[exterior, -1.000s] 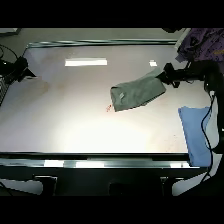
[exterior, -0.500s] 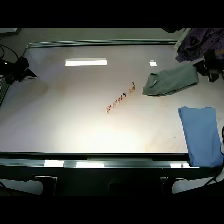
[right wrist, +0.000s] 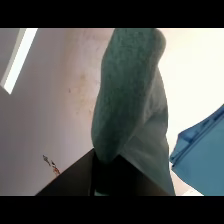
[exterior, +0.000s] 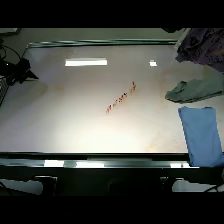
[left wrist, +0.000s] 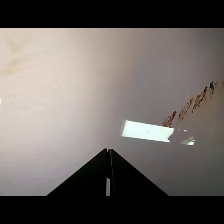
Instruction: Fold the clothes and pants, and hang the long-sleeved shirts on hangers.
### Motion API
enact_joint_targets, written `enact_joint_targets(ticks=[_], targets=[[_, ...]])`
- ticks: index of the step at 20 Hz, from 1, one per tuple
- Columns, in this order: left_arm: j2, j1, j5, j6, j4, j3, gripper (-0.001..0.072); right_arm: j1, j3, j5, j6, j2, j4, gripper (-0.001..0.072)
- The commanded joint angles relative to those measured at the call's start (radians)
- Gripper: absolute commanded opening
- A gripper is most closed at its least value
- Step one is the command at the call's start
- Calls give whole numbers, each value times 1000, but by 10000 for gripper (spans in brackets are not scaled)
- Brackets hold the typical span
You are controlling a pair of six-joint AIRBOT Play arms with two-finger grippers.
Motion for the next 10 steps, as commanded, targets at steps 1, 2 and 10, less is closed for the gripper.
enact_joint_targets(ticks=[1,2,10], targets=[[0,0,-18,0,0,0,19,-9,1,-116,72,42,-170,35],[0,0,-21,0,0,0,18,-9,1,-137,82,54,-217,35],[0,0,-35,0,0,0,18,-9,1,-351,97,87,-473,35]])
